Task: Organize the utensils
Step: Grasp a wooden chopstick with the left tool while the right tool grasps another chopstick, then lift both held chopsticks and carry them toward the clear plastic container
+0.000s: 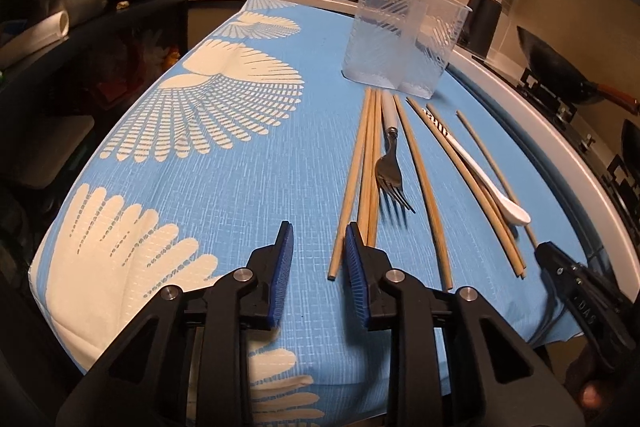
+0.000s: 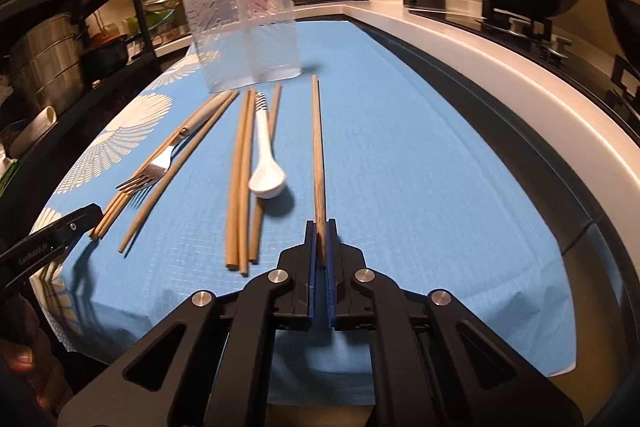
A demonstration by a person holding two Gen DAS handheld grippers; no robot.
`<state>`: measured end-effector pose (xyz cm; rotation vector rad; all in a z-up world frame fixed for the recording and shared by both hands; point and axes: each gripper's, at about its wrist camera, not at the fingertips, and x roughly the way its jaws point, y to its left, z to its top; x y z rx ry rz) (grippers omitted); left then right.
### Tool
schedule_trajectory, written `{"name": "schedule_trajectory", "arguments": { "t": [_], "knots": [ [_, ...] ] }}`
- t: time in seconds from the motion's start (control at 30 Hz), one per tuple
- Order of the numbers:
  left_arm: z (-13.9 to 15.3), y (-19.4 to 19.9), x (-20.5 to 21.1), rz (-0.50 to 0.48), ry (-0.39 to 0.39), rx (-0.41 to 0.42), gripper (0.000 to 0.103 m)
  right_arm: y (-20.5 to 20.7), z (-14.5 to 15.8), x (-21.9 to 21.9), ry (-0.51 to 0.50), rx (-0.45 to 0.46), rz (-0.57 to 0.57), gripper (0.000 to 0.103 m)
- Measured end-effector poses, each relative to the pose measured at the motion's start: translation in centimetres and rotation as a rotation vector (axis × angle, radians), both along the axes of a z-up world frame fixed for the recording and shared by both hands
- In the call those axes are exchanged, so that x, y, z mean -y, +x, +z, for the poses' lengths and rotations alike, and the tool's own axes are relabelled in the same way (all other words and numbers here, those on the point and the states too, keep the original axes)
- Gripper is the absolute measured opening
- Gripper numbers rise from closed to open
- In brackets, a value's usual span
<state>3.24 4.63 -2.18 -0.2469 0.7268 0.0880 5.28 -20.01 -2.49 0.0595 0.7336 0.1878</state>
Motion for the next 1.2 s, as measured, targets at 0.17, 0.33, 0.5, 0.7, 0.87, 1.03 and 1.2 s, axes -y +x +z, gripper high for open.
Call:
{"name": "schedule_trajectory", "arguments": {
  "t": [0.17,0.33,0.5,0.7,0.87,1.03,1.2],
  "knots": [
    [0.0,0.0,1.5,-0.038,0.099,-0.011,0.027,0.2,-0.1,0.6,-0.001,-0.005,-0.003,0.005],
    [0.0,0.2,2.1,-0.052,0.163,-0.02,0.005,0.5,-0.1,0.4,-0.018,-0.003,0.008,0.005],
    [0.4,-1.3,1.1,-0.019,0.151,-0.011,0.005,0.1,0.1,1.6,0.003,-0.001,-0.045,0.004],
    [0.0,-0.8,1.3,-0.016,0.153,-0.008,0.005,0.3,-0.2,1.7,0.01,-0.003,-0.054,0.006],
    [-0.1,-0.4,1.5,-0.008,0.147,-0.002,0.006,0.6,-0.4,1.7,0.01,0.007,-0.046,0.006],
    [-0.2,-0.2,1.8,-0.003,0.163,0.004,0.006,0.6,-0.4,1.7,0.011,0.016,-0.043,0.006],
    [-0.3,-0.1,1.8,-0.001,0.16,0.008,0.006,0.6,-0.4,1.6,0.007,0.022,-0.042,0.007]
  ]
}}
